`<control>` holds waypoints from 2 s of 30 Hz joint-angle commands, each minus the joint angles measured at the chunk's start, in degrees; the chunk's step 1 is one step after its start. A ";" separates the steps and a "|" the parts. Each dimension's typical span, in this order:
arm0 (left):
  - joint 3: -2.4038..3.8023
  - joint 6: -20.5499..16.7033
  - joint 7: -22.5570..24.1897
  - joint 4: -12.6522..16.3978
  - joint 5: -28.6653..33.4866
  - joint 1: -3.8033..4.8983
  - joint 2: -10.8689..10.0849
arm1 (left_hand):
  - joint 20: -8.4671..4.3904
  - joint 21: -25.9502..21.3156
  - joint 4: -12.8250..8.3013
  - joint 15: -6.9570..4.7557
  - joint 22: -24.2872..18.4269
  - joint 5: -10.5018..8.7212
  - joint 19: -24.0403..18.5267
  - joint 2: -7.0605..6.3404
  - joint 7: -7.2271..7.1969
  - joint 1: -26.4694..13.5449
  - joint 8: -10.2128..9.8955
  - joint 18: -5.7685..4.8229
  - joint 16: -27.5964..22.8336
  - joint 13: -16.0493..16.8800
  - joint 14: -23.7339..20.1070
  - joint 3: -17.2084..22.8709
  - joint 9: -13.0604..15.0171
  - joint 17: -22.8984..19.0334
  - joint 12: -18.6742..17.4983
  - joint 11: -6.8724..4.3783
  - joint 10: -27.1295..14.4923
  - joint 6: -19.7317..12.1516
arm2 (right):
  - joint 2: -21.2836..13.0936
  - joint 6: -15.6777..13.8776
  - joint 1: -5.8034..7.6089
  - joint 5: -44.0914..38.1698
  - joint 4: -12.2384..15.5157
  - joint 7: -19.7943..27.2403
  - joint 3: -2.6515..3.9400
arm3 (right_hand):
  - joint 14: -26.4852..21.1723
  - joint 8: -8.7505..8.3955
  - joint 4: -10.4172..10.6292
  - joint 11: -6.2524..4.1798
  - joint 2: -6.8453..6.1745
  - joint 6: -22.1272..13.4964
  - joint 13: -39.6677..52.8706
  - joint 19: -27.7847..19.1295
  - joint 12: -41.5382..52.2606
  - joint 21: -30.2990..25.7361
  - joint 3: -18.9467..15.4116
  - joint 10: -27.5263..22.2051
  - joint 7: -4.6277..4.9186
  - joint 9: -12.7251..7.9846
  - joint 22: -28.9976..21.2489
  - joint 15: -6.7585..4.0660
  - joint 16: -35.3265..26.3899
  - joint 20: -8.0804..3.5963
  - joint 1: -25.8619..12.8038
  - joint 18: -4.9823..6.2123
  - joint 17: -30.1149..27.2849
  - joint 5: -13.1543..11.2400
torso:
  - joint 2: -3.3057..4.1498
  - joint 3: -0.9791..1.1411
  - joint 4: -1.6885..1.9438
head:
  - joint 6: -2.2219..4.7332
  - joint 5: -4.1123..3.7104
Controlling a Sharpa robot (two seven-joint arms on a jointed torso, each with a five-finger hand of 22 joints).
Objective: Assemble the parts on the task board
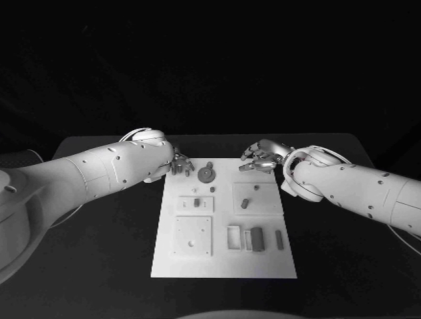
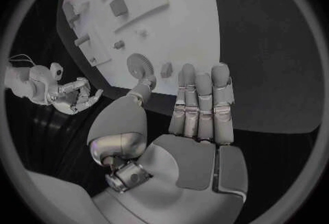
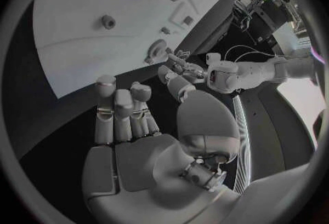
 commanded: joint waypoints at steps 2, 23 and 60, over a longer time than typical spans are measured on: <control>0.03 0.34 0.89 -0.41 -0.05 -0.29 0.36 | -0.33 0.28 0.11 -0.23 0.18 0.35 0.15 1.11 0.03 0.21 0.25 3.74 0.35 0.14 0.07 0.09 -0.06 0.13 0.34 -0.08 0.23 0.46 | 0.03 0.37 -0.02 -0.32 0.12 0.28 0.02 | -0.07 0.26 0.28 0.06 0.05 -0.01 -0.10 -0.03 0.21 -0.18 -0.09 -0.48 0.32 -0.09 0.55 -0.22 0.32 -0.27 -0.55 3.92 -0.08 0.28 | 0.02 0.03 -0.06 | -0.07 0.06; 0.03 -0.73 1.67 -1.14 0.67 -0.85 0.85 | -0.52 0.44 -2.28 -0.39 1.23 0.70 0.37 4.32 -0.04 2.39 0.63 3.53 0.75 0.61 0.16 -0.43 -0.26 0.24 0.54 -0.16 0.37 0.59 | 0.05 0.70 -0.02 -0.41 0.13 0.10 0.02 | -0.07 0.27 0.29 0.06 0.06 -0.01 -0.12 -0.04 0.22 -0.19 -0.10 -0.48 0.32 -0.10 0.56 -0.22 0.32 -0.27 -0.59 3.92 -0.09 0.28 | -0.03 -0.02 0.04 | -0.22 -0.34; 0.03 -0.57 2.41 -1.93 2.15 -1.46 2.30 | -0.44 -0.26 -6.33 -0.17 2.02 1.23 0.62 6.40 0.45 6.42 0.47 3.16 0.75 0.60 0.00 0.41 -0.92 0.07 -0.18 0.30 -0.23 -0.45 | -0.01 0.86 -0.01 -0.41 0.23 0.08 0.02 | -0.06 0.31 0.33 0.06 0.11 0.02 -0.15 -0.04 0.25 -0.19 -0.11 -0.46 0.31 -0.11 0.57 -0.22 0.33 -0.26 -0.64 3.92 -0.11 0.28 | 0.01 0.01 -0.01 | -0.66 -1.17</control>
